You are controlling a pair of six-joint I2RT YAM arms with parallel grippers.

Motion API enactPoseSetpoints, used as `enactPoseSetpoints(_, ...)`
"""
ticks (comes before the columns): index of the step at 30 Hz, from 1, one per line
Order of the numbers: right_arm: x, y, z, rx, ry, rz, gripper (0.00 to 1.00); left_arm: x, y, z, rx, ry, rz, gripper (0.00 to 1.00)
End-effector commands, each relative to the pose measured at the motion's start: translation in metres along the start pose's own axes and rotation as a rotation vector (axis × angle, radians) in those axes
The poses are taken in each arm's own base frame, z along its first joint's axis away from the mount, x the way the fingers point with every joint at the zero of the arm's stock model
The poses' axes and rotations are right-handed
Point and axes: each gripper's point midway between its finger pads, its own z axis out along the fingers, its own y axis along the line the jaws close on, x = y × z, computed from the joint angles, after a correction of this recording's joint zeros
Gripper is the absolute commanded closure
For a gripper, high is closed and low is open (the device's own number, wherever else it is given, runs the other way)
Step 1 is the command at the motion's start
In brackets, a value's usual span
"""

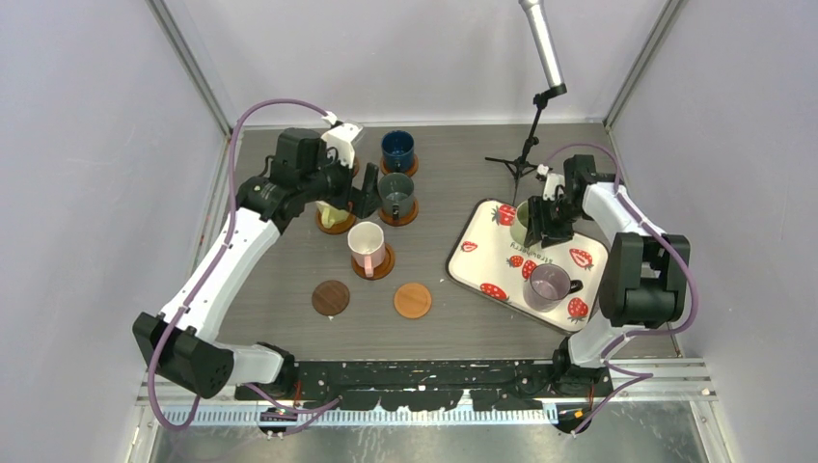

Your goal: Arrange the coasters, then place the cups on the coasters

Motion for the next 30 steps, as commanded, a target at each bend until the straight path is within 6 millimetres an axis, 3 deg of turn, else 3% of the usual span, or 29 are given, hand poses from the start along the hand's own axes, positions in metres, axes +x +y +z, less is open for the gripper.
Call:
enactPoseSetpoints(1, -0.025, 0.008, -0.012, 0.037, -0.124, 0.043, 0.49, -0.013, 0.002, -0.004, -0.023, -0.07, 0.011, 0.01)
enactPoseSetpoints(9, -0.025, 0.008, -0.008, 0.091, -0.113, 0.079, 0.63, -0.014, 0.006, -0.009, -0.056, -0.086, 0.013, 0.0)
enactPoseSetpoints(16, -0.023, -0.002, -0.004, 0.155, -0.121, 0.147, 0.7, -0.014, 0.009, -0.014, -0.079, -0.098, 0.024, 0.0)
enactPoseSetpoints(21, -0.023, 0.005, -0.006, 0.116, -0.113, 0.146, 0.91, -0.013, 0.011, -0.017, -0.095, -0.097, 0.031, 0.0)
enactPoseSetpoints(23, -0.026, 0.008, -0.012, 0.108, -0.128, 0.141, 0.99, -0.012, 0.012, -0.018, -0.102, -0.096, 0.03, 0.0)
enactPoseSetpoints(30, -0.054, 0.036, -0.056, 0.032, -0.271, 0.083, 1.0, -0.014, 0.02, -0.024, -0.146, -0.103, 0.0, 0.0)
